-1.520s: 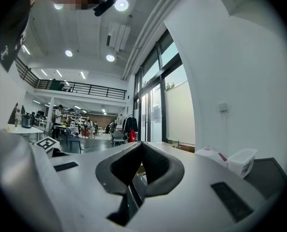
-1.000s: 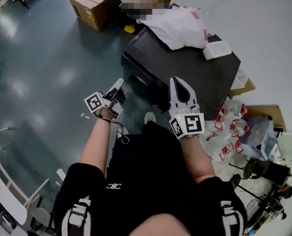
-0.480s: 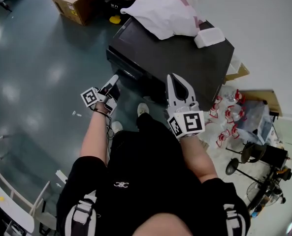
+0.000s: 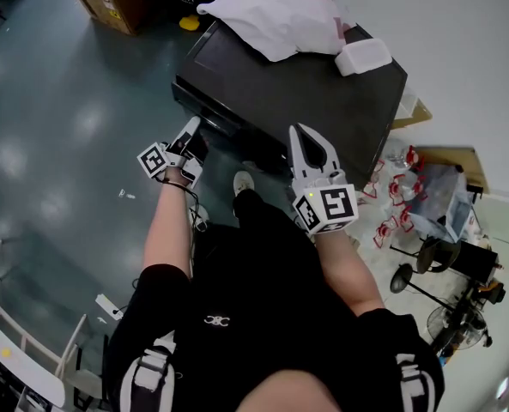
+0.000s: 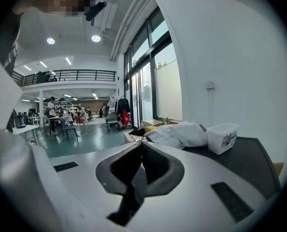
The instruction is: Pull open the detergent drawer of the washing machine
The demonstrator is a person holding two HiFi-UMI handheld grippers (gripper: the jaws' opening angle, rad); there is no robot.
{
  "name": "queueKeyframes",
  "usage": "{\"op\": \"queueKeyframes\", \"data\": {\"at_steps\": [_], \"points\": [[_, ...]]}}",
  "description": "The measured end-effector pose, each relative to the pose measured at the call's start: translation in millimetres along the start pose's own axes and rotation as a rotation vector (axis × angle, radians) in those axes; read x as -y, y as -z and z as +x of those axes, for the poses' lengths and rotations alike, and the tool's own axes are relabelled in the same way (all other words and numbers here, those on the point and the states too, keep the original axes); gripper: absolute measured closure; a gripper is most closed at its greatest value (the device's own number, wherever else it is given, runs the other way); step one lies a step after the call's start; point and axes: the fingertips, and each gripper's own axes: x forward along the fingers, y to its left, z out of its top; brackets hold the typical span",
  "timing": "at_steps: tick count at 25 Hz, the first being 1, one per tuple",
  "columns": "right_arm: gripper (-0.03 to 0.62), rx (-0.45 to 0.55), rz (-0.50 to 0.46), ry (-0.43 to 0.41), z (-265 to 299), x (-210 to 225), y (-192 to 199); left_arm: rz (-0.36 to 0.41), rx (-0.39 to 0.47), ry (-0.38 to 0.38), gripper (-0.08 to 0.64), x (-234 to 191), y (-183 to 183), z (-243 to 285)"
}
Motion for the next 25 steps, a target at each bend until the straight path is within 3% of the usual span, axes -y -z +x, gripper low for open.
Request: {"op": "queueKeyframes", "data": {"at_steps": [5,10,12,17,25], "points": [[0.591,-0.007,0.018,0.024,6,17,3,-0.004,-0.015,0.035,0.314,0,-1,16],[0.591,-0.007,0.018,0.020,6,27,1,-0.059,0.013,0.128,0.314,3,-5,22],[0.591,-0.010,0.019,0.018,6,29,1,-0.040,0.016,0.151,0.318,4,-7,23],[0.591,-0.028,0.022,0.014,6,32,8,0.030,0.002,0.161,0.336,4,-5,26],[0.591,-0.057,-0.012,-0.013,7,25,17,0.007,-0.011,0.154,0.362,4,-4,25]]}}
